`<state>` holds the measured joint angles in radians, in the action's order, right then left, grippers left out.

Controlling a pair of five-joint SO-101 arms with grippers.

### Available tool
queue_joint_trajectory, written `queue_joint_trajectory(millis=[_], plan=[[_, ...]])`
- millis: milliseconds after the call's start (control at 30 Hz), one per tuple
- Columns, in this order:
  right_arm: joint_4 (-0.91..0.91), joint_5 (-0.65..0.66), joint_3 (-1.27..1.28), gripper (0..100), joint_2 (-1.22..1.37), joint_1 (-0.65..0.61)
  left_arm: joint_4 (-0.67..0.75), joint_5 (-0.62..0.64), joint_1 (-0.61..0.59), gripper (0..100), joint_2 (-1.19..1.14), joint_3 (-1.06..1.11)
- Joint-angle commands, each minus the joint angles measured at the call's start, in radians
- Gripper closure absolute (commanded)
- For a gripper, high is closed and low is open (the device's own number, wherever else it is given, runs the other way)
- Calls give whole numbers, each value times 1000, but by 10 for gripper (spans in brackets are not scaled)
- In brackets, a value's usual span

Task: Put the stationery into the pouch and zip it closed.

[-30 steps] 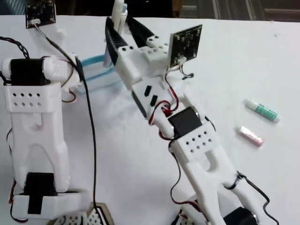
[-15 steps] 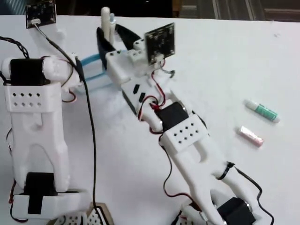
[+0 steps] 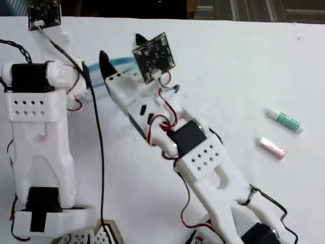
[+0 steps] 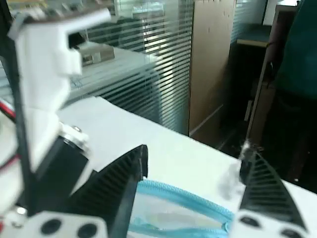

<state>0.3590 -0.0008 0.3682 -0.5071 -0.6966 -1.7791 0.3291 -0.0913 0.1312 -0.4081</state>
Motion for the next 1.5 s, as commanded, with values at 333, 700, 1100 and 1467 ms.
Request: queue_joint_trajectory(millis=[333, 700, 1100, 1467], plan=[[206, 77, -91, 755, -81, 440, 2, -8, -4, 979, 5, -20], [760, 939, -87, 756, 65, 914, 5, -8, 1, 979, 1, -17], [878, 1172, -87, 757, 542, 1081, 2, -8, -4, 979, 1, -15], [820, 1174, -92, 758, 727, 1129, 2, -8, -4, 979, 1, -15]])
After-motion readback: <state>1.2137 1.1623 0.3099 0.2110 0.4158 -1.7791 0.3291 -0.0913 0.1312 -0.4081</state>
